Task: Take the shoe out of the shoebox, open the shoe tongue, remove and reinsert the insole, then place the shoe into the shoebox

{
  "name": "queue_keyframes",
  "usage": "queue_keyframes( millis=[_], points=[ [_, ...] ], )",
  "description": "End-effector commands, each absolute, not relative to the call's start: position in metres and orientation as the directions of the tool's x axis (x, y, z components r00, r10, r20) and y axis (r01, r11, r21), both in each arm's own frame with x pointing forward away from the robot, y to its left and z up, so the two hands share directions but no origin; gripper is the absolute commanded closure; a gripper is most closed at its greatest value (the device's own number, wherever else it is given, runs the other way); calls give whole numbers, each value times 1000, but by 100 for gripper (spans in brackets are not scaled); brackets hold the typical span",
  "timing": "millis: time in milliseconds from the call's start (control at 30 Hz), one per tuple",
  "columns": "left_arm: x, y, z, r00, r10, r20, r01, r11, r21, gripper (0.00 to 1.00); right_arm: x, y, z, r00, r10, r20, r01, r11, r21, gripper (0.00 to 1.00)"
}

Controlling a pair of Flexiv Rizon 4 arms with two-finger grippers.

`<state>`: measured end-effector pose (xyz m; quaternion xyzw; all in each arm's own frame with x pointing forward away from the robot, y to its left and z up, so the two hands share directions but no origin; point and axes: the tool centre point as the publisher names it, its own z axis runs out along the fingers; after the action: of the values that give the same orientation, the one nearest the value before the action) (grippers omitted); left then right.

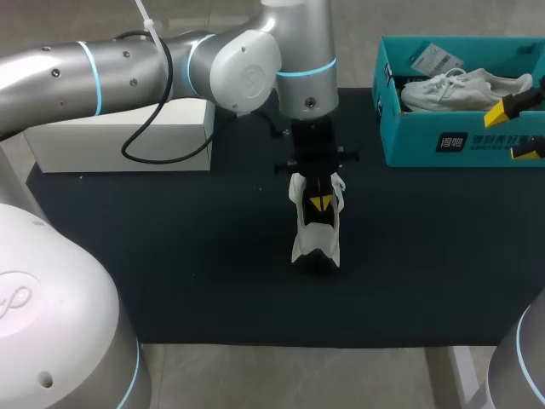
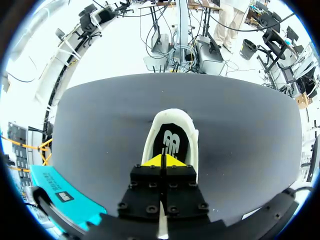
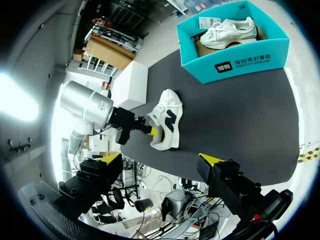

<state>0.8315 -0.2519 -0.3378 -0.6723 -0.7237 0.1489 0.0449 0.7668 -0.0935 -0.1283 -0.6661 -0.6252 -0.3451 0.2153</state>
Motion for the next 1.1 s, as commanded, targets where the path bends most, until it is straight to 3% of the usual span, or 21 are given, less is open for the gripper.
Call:
queue_keyframes(
  millis=[33, 267, 633, 1100],
  points=[
    [832, -253, -338, -91, 987, -134, 960, 51, -275, 100, 767, -93, -129, -17, 687, 727, 981, -127, 144, 0],
    [835, -250, -337, 57, 998, -22, 994, -59, -94, 100, 767, -93, -129, -17, 687, 727, 981, -127, 144, 0],
    [845, -250, -344, 143, 988, -52, 989, -144, -15, 100, 767, -93, -129, -17, 687, 727, 981, -127, 144, 0],
    [861, -243, -348, 106, 994, -37, 993, -104, 47, 100, 767, -93, -129, -17, 687, 727, 981, -127, 144, 0]
  ],
)
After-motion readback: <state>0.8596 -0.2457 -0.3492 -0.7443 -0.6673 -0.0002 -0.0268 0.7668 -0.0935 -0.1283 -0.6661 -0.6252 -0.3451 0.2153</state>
